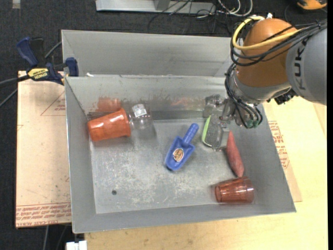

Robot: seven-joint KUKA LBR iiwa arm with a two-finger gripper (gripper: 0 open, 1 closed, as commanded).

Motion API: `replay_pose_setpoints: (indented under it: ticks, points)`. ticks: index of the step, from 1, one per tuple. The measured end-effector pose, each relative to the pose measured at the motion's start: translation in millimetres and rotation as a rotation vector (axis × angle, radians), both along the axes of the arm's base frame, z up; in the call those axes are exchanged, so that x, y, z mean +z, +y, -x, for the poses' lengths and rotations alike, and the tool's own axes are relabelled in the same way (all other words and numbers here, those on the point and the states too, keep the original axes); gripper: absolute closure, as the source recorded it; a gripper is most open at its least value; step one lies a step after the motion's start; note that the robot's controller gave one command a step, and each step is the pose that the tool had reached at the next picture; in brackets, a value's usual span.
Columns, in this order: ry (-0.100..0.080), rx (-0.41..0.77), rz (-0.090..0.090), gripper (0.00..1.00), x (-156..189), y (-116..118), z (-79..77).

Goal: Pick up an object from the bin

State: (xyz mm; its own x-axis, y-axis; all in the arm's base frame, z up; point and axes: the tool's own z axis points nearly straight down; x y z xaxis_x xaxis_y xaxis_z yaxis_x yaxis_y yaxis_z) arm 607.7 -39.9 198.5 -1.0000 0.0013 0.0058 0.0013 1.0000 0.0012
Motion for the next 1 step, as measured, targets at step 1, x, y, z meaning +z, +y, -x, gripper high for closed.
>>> replay_pose_setpoints:
  ticks: [1]
  points:
    - [-0.008, 0.001, 0.001, 0.00, 5.1, 0.1, -1.5]
